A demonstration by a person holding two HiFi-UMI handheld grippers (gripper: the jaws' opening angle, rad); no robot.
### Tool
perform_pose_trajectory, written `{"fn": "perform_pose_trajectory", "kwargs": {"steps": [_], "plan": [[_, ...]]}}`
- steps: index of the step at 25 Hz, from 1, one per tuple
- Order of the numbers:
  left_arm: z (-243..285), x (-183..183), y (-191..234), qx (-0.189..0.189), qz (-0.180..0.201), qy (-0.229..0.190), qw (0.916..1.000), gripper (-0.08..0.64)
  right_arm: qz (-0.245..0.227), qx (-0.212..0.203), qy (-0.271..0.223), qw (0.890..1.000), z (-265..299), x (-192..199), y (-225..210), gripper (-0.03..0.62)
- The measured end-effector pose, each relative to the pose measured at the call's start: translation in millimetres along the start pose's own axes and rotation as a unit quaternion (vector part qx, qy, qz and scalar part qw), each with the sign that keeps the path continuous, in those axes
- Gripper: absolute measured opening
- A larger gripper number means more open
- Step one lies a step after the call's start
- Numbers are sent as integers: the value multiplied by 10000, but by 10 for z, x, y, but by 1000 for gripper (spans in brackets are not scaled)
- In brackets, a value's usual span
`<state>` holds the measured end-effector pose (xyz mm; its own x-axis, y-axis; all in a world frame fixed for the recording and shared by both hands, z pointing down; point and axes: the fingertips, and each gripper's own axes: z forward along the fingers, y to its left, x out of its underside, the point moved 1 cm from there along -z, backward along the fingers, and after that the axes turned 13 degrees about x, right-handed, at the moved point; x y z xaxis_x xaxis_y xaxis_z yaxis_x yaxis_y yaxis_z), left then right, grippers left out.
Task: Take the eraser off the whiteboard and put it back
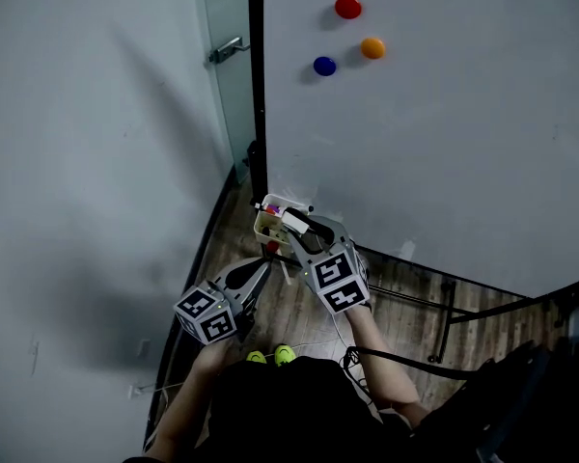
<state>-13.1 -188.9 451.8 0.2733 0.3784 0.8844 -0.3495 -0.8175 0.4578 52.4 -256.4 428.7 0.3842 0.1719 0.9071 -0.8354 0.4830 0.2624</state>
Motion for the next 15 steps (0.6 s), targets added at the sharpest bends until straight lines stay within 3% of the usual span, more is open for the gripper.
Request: {"fn": "perform_pose_trajectory", "kwargs": {"steps": [15], "plan": [[80, -101, -45, 63, 91, -113, 9999, 20, -37, 114, -219, 9997, -325, -185, -28, 146]]}}
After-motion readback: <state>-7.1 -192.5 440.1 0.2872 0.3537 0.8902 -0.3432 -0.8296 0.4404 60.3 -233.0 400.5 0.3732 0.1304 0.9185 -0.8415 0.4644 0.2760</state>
